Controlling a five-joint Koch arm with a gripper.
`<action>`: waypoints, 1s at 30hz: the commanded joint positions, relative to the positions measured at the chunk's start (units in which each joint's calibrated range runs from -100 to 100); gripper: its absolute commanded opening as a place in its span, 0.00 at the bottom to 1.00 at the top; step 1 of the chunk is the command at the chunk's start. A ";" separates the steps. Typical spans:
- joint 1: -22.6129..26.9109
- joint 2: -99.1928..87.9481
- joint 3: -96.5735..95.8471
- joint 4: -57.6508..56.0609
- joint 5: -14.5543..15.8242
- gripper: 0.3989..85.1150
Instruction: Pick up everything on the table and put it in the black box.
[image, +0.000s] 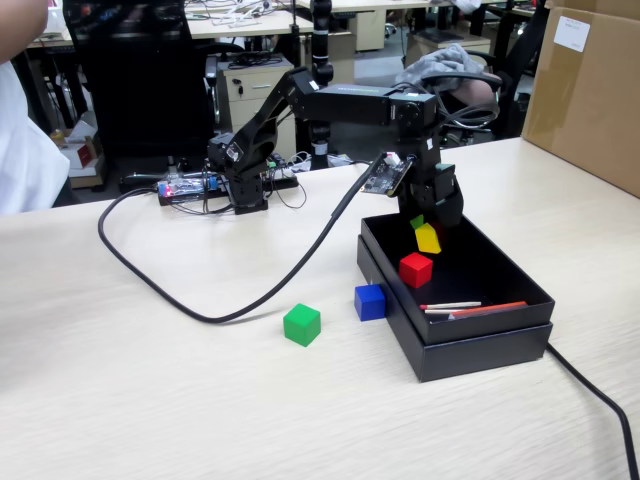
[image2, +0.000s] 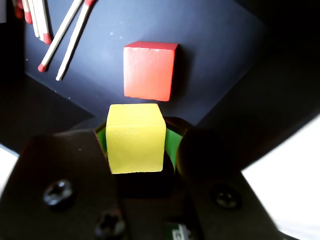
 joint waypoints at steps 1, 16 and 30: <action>0.83 0.94 3.20 -0.24 0.00 0.17; -1.81 -9.96 -1.06 -0.24 0.10 0.50; -14.46 -39.68 -9.77 -0.24 -2.88 0.55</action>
